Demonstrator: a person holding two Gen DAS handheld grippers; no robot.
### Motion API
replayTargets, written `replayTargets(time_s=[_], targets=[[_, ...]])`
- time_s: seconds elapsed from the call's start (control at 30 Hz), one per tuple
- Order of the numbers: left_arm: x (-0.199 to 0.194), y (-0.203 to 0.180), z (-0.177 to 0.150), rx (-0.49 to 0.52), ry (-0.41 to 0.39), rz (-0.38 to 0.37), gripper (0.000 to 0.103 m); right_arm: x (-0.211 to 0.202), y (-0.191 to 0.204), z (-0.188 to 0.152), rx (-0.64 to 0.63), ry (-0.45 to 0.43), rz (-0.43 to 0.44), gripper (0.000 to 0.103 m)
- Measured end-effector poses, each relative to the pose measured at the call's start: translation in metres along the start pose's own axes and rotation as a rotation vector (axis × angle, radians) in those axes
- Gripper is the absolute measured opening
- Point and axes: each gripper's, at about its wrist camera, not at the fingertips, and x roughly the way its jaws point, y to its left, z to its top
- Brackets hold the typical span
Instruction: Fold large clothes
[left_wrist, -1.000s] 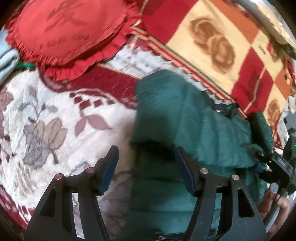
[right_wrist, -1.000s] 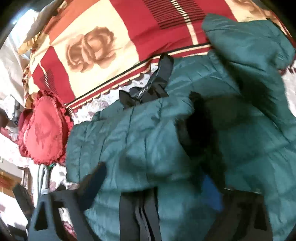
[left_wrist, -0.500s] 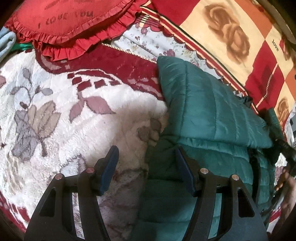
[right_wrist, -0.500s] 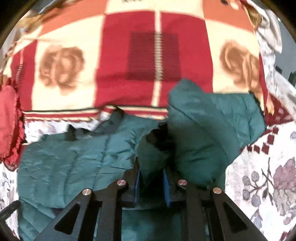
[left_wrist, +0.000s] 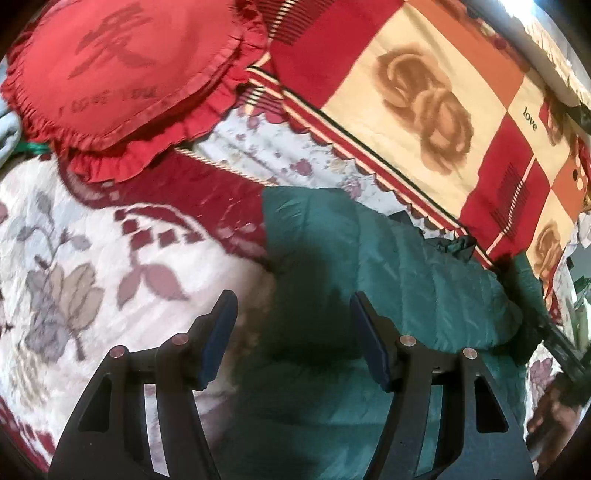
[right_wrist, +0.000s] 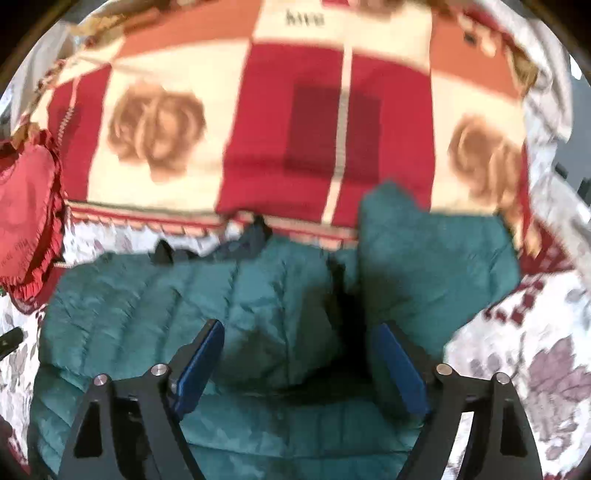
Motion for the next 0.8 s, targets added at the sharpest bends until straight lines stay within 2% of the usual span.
replayTargets(time_s=[0.13, 0.2, 0.23, 0.37, 0.4, 0.43, 0.5, 0.63, 0.8], targets=[[0.021, -0.027, 0.019, 0.039, 0.014, 0.046, 0.063, 0.016, 0.031, 0.011, -0.063, 0.07, 0.101, 0.082], [0.032, -0.034, 0.023, 0.053, 0.02, 0.083, 0.063, 0.031, 0.042, 0.01, -0.073, 0.093, 0.126, 0.075], [0.04, -0.036, 0.024, 0.055, 0.027, 0.097, 0.063, 0.042, 0.047, 0.009, -0.076, 0.11, 0.134, 0.072], [0.061, -0.033, 0.023, 0.048, 0.059, 0.111, 0.064, 0.075, 0.047, 0.002, -0.048, 0.166, 0.12, 0.072], [0.066, -0.031, 0.022, 0.049, 0.062, 0.109, 0.066, 0.086, 0.045, -0.001, -0.042, 0.191, 0.103, 0.072], [0.069, -0.029, 0.021, 0.049, 0.06, 0.112, 0.075, 0.098, 0.044, -0.005, -0.038, 0.223, 0.087, 0.072], [0.074, -0.025, 0.02, 0.037, 0.056, 0.132, 0.084, 0.11, 0.039, -0.01, -0.016, 0.237, 0.097, 0.072], [0.077, -0.024, 0.02, 0.025, 0.062, 0.128, 0.084, 0.106, 0.039, -0.009, -0.03, 0.233, 0.086, 0.072], [0.074, -0.025, 0.022, 0.038, 0.048, 0.139, 0.084, 0.072, 0.025, -0.005, -0.013, 0.187, 0.107, 0.072]])
